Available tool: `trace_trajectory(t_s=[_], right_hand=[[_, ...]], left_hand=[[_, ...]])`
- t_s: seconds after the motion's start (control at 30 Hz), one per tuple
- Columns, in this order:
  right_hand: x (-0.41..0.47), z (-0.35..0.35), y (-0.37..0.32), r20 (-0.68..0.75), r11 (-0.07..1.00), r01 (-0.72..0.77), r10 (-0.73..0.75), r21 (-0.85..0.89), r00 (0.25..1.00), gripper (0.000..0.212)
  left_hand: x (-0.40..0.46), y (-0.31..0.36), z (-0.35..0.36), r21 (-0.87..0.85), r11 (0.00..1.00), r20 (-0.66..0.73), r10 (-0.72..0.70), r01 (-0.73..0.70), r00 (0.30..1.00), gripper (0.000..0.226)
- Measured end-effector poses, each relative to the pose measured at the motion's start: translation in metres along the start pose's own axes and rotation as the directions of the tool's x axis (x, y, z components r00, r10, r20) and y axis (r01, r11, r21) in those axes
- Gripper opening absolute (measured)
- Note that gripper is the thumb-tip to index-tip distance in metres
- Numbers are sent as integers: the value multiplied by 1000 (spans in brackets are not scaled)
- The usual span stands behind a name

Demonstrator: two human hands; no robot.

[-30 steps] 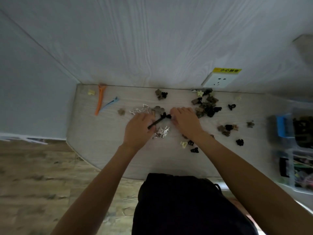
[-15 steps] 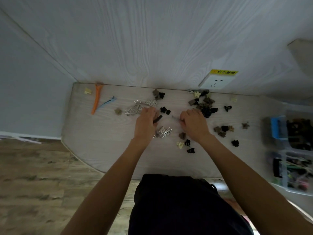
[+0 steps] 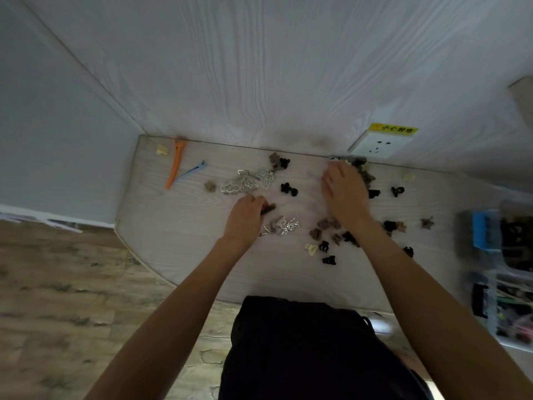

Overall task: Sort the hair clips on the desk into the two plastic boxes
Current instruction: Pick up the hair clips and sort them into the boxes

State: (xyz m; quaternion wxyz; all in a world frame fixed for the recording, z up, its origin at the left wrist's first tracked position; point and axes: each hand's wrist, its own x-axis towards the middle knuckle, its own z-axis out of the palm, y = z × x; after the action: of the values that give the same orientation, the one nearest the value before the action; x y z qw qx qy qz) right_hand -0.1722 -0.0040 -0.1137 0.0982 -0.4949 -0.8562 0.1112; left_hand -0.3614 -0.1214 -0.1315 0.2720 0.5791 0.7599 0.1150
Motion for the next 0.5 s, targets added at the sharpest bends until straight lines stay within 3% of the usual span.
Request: trace_trajectory(t_s=[0.13,0.23,0.33,0.5], right_hand=[[27,1,13,75,992,-119,121,-31,990,9],[23,8,9,95,998,-33,39,-61,995,8],[13,13,-2,145,994,112,-110,-2,983,6],[12,17,-13,189,987,88,-113,135,975,6]], left_hand=[[-6,-3,3,32,999,-34,8,-7,999,21],[-8,-7,0,-30,998,-49,45,-46,998,22],[-10,-13,-14,-123,988,-188,65,-89,980,28],[-1,-51,-60,-207,975,-459,-173,85,871,26]])
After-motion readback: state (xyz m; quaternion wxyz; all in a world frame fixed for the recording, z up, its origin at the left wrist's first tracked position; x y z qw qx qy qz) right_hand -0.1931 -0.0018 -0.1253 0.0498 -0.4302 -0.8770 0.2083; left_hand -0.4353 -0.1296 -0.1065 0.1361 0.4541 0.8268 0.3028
